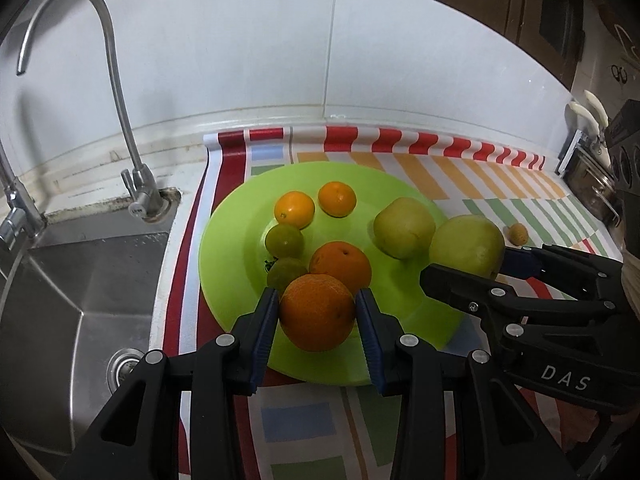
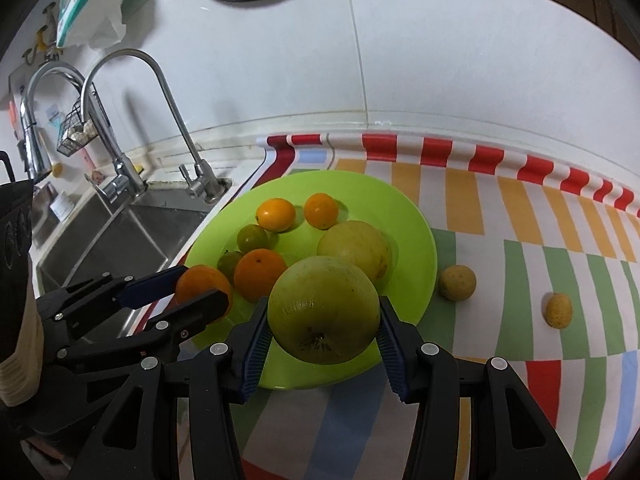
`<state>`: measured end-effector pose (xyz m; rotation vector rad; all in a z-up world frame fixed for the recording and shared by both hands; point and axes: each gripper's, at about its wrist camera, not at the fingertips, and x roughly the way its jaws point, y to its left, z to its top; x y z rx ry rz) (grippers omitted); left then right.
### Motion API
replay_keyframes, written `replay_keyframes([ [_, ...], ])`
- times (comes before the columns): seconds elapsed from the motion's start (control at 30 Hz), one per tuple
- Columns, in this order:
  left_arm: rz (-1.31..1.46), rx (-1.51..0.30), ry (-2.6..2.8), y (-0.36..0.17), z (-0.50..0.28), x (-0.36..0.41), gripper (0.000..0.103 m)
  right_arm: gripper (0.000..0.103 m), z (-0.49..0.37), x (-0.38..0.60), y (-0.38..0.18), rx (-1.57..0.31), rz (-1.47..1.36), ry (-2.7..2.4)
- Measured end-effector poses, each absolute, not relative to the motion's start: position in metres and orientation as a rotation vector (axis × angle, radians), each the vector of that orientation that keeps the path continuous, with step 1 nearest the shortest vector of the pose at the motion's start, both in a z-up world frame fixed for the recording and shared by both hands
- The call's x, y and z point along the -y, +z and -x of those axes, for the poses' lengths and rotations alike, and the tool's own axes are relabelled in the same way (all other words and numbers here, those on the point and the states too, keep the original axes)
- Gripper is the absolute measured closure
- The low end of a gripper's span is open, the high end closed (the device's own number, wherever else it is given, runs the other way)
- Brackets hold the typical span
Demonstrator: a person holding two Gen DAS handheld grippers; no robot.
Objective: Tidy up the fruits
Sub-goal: 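Carry the orange and green apple onto the green plate and open both tools, then withdraw both tools from the plate toward the small yellow-brown fruits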
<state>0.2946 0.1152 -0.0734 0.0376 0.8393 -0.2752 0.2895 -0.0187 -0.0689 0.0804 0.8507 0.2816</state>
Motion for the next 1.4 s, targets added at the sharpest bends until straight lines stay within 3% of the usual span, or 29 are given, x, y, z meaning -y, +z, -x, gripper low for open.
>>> replay_keyframes([
  [0.17,-0.033,-0.844,-0.263,-0.075,-0.297,-0.120,0.061,0.052,-0.296,0.020,-0.076,-0.869,-0.126,0.290],
  [0.3,-0.031,-0.812,-0.237,-0.065,-0.293,-0.124,0.055,0.040,-0.292,0.023,-0.068,-0.834,-0.143,0.281],
  [0.73,-0.047,-0.676,-0.181,-0.019,-0.251,-0.120,0.037,0.027,-0.245,0.046,-0.027,-0.698,-0.091,0.157],
  [1.03,-0.066,-0.625,-0.192,0.000,-0.226,-0.099,0.021,0.026,-0.209,0.067,-0.007,-0.640,-0.072,0.102],
  [1.4,-0.073,-0.569,-0.209,0.012,-0.203,-0.062,0.014,0.026,-0.182,0.108,0.005,-0.612,-0.077,0.058],
])
